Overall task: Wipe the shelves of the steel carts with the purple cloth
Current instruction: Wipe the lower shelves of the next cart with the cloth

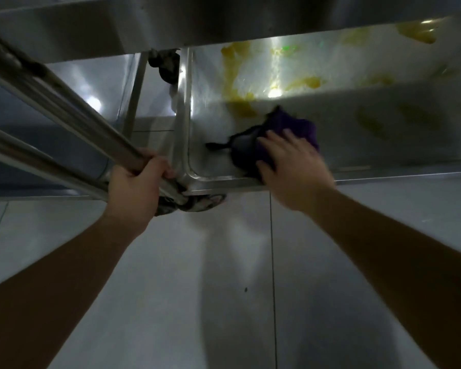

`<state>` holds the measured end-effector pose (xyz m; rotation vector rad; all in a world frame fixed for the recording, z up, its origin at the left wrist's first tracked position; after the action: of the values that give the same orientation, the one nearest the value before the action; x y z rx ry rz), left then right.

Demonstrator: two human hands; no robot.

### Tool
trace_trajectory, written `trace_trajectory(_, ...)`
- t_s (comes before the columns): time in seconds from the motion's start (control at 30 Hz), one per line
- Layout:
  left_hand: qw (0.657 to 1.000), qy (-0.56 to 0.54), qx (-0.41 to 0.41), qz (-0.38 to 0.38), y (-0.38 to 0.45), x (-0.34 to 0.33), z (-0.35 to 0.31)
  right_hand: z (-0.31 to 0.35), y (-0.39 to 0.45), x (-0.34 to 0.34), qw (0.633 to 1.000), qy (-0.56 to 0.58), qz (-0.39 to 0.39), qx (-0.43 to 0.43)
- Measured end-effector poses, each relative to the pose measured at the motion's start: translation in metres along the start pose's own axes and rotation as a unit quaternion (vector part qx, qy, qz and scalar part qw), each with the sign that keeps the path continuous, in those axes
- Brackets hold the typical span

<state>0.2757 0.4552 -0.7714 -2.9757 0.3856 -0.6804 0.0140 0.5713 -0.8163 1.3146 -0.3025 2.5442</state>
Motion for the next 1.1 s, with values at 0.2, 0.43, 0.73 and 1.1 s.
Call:
trace_trajectory(0.2,0.998,-0.042,-0.013,-0.039,0.004,-0.007,0.003,-0.155,-0.035,0.116,0.933,0.016,-0.173,-0.315)
trace_trajectory(0.43,0.995,-0.060,-0.020,-0.073,0.002,-0.010,0.002,-0.047,0.035,0.035,0.957,0.004,-0.146,-0.251)
trace_trajectory(0.73,0.997,-0.041,-0.024,-0.053,0.004,-0.005,0.000,0.106,0.096,-0.059,0.985,0.006,0.116,0.132)
trace_trajectory(1.1,0.995,-0.056,-0.040,-0.071,0.008,-0.007,0.004,-0.096,0.086,0.078,0.924,0.039,-0.176,-0.338)
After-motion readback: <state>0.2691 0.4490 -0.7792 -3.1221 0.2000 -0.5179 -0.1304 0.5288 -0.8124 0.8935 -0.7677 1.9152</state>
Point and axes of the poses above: each hand's wrist, its own y-axis towards the middle knuckle, its own x-axis out of the back of the hand, z = x × y, the point moved 3 cm from there along y, towards the middle knuckle, and after that the axes turned 14 degrees about y, right-handed, at the moved point
